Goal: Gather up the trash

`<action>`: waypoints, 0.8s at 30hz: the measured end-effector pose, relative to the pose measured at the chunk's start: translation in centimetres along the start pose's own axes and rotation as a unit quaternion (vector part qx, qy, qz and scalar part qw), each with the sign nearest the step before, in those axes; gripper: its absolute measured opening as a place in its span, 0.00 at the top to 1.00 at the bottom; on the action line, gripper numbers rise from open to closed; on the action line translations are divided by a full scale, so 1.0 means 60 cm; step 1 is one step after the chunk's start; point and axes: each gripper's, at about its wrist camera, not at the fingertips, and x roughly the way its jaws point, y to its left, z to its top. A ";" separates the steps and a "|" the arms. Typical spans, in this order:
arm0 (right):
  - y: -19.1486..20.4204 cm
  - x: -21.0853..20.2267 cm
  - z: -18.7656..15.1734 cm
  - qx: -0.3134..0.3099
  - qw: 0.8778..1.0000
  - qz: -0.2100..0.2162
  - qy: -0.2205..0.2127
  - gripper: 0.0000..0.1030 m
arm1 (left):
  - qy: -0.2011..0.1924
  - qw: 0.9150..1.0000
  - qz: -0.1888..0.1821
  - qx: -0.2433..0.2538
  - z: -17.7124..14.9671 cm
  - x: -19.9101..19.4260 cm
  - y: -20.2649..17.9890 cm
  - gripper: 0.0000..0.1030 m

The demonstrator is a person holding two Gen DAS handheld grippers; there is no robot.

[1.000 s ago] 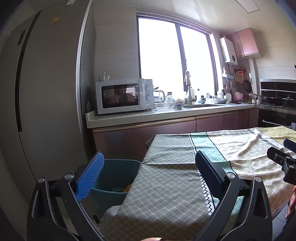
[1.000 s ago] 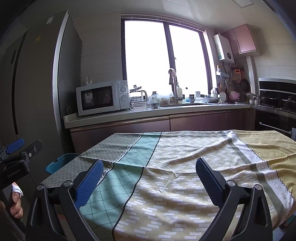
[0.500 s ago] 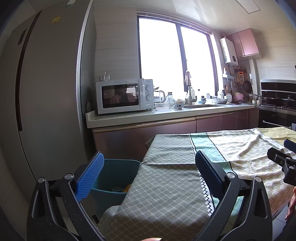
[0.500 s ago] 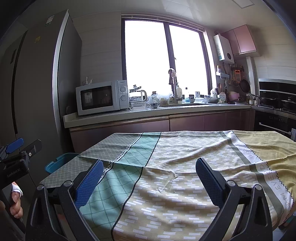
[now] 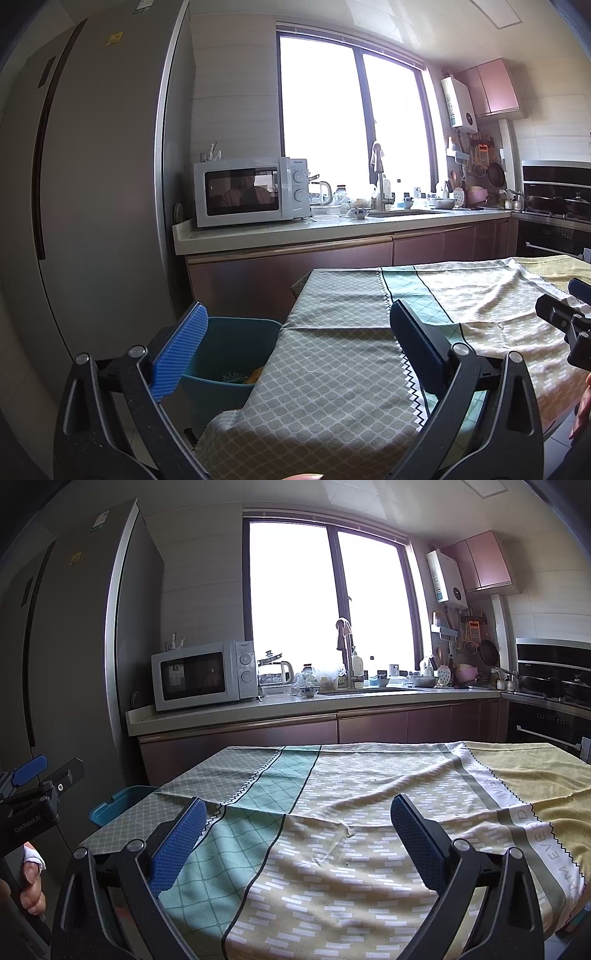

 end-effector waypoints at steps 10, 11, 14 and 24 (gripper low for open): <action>-0.001 -0.002 0.002 0.001 1.000 -0.001 -0.001 0.06 | -0.001 1.000 0.002 -0.001 -0.002 -0.003 -0.001 0.05; -0.001 -0.002 0.003 0.001 1.000 -0.001 -0.001 0.06 | -0.002 1.000 0.002 -0.001 -0.002 -0.003 -0.001 0.06; -0.002 -0.002 0.003 0.001 1.000 -0.001 -0.002 0.06 | -0.002 1.000 0.002 -0.001 -0.002 -0.002 -0.001 0.05; -0.003 -0.005 0.007 0.001 1.000 -0.002 -0.002 0.06 | -0.002 1.000 0.002 -0.001 -0.002 -0.002 -0.002 0.05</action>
